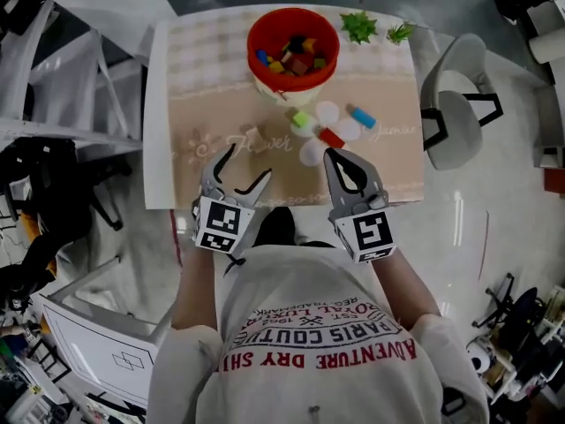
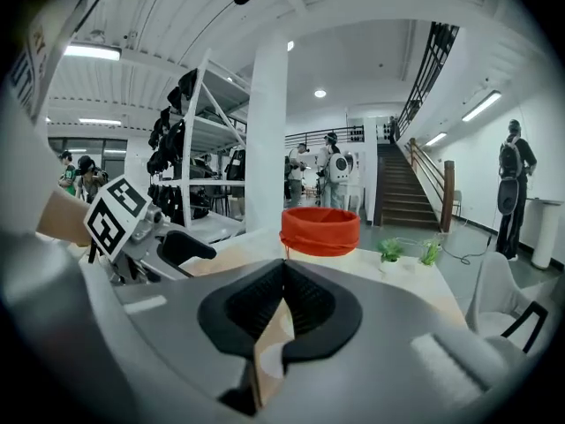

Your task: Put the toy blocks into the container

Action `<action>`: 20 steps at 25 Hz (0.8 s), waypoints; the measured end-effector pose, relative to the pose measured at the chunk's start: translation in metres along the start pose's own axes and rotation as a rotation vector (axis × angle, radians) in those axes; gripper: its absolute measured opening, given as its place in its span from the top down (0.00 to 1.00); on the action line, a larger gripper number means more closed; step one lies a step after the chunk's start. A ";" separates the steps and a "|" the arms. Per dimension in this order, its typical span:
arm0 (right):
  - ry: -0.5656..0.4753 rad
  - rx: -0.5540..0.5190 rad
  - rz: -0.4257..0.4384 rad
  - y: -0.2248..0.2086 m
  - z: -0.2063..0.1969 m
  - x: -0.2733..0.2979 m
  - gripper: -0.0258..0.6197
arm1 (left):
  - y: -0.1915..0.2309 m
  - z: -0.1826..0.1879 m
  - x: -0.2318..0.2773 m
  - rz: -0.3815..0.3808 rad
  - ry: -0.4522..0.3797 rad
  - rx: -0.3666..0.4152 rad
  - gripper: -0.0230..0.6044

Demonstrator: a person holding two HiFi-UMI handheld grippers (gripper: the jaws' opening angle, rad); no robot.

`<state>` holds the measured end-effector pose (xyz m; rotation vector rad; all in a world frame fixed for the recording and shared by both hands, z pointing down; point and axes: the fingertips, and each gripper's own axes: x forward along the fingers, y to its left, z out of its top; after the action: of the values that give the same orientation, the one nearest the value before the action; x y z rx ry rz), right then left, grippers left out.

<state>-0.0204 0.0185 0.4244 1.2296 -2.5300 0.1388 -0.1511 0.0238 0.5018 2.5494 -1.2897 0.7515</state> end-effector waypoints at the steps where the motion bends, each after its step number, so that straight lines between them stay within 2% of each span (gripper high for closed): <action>1: 0.004 0.003 0.008 -0.001 -0.002 0.007 0.96 | 0.005 -0.005 0.007 -0.009 0.011 -0.006 0.37; 12: 0.094 0.043 0.039 -0.010 -0.038 0.074 0.96 | 0.023 -0.050 0.077 -0.162 0.109 -0.023 0.37; 18: 0.118 0.057 0.049 -0.011 -0.045 0.091 0.96 | 0.016 -0.062 0.095 -0.246 0.152 0.020 0.37; 20: 0.124 0.048 0.053 -0.011 -0.048 0.092 0.96 | 0.012 -0.065 0.097 -0.268 0.162 0.045 0.44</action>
<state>-0.0533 -0.0468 0.4993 1.1351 -2.4657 0.2816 -0.1355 -0.0262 0.6062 2.5630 -0.8694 0.9133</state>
